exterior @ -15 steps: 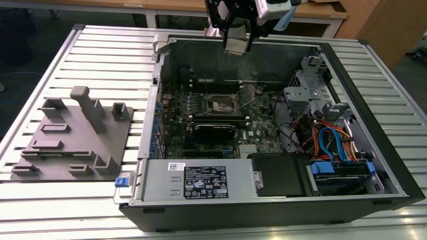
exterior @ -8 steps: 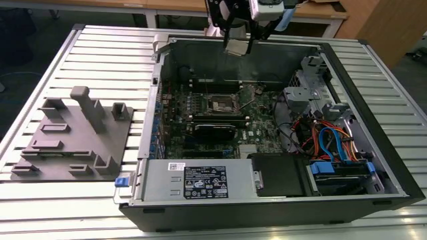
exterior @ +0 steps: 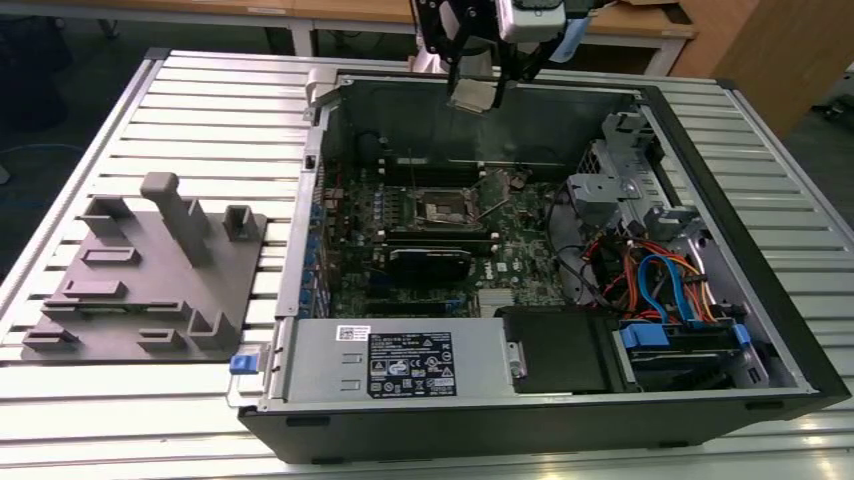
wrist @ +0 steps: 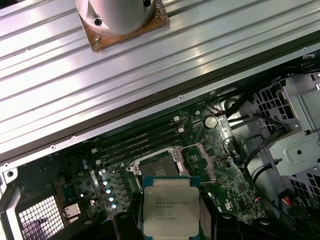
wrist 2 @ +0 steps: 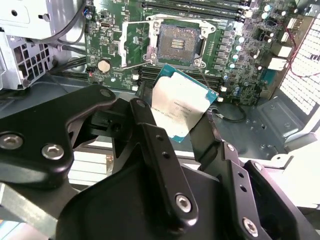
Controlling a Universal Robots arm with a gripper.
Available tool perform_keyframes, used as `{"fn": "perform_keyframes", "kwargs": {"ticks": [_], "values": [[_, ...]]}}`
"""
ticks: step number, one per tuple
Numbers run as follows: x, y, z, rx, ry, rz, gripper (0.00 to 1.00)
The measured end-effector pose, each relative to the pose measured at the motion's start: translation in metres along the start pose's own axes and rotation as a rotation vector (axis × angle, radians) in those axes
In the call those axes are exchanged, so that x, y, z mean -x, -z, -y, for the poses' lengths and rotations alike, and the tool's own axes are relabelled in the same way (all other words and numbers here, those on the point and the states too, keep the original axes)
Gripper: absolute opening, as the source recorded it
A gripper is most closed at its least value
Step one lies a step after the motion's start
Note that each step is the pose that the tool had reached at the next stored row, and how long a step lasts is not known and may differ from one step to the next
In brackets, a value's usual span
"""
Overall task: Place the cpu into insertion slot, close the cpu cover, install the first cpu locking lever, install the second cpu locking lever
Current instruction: 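Place the cpu into insertion slot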
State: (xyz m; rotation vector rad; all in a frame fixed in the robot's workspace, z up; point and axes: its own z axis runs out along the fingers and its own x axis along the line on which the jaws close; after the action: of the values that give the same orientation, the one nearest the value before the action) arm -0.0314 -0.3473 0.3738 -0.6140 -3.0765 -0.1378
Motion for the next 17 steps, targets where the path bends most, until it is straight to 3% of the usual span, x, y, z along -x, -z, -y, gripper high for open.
{"fn": "perform_keyframes", "kwargs": {"ticks": [10, 17], "values": [[0.0, -0.0001, 0.0, 0.0002, -0.017, 0.0016, 0.54], [0.0, -0.0003, 0.0, 0.0021, -0.123, 0.0107, 0.54]]}}
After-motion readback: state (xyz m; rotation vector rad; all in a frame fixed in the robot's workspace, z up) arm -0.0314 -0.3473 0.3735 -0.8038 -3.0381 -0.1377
